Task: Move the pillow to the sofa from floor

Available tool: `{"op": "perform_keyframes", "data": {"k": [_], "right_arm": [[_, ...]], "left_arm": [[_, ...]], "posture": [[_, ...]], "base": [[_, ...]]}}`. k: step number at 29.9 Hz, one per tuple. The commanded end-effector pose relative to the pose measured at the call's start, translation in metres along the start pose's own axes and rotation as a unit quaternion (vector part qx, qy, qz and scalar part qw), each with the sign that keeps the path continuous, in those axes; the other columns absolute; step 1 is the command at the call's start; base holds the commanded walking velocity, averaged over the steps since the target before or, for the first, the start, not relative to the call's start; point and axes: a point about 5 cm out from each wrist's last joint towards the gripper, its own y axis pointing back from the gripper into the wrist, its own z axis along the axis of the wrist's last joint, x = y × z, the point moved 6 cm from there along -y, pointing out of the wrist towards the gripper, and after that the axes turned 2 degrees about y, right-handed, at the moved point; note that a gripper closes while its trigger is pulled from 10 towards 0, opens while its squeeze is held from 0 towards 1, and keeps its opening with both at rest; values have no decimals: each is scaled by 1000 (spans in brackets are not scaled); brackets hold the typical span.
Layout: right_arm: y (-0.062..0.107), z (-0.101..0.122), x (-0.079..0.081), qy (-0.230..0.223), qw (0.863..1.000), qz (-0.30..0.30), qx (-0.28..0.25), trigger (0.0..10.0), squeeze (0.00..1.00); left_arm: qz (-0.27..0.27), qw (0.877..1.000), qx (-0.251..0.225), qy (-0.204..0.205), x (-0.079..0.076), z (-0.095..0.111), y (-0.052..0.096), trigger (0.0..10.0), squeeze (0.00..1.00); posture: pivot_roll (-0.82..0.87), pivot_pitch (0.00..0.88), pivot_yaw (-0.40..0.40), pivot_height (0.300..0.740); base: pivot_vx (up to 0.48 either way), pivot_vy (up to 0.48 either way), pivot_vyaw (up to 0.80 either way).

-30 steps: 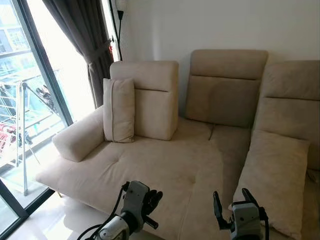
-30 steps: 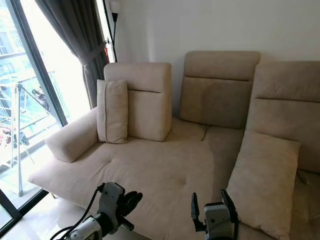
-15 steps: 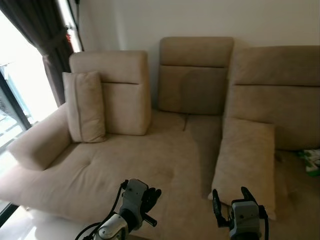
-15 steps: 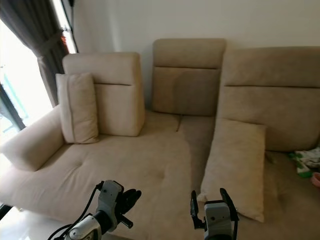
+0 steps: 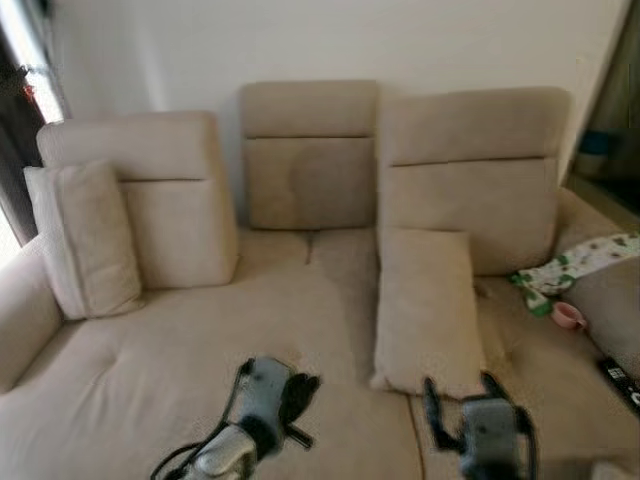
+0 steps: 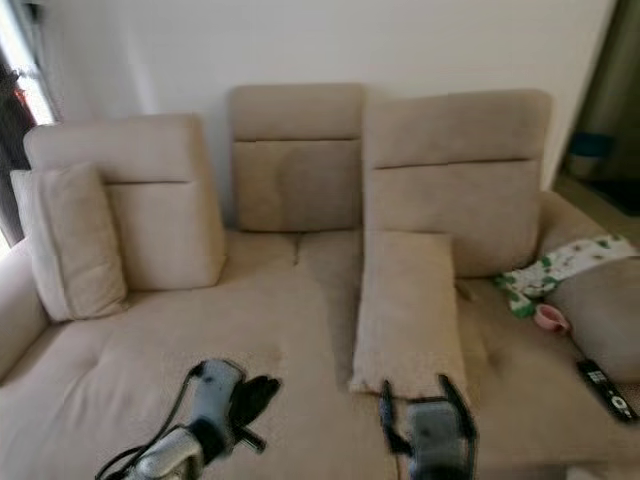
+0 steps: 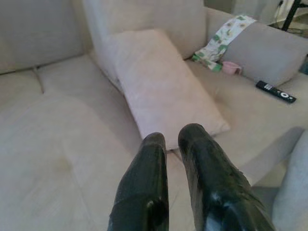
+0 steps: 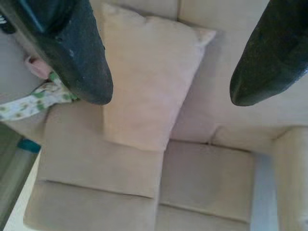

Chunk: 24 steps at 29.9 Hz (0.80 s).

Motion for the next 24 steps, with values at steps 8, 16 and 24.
{"op": "perform_keyframes", "data": {"k": [8,16,24], "right_arm": [[0,2,10,-10,1000,15,-2,10000,0],[0,0,6,-12,1000,8,4,10000,0],[2,0,4,-17,1000,6,5,10000,0]], "left_arm": [[18,1000,11,18,11,-10,7,10000,0],[17,1000,11,17,12,-9,5,10000,0],[13,1000,10,18,9,-9,4,10000,0]], "posture": [[-86,0,91,740],[-88,0,90,740],[-97,0,87,740]], "base": [[0,0,0],[0,0,-200],[0,0,-300]]}}
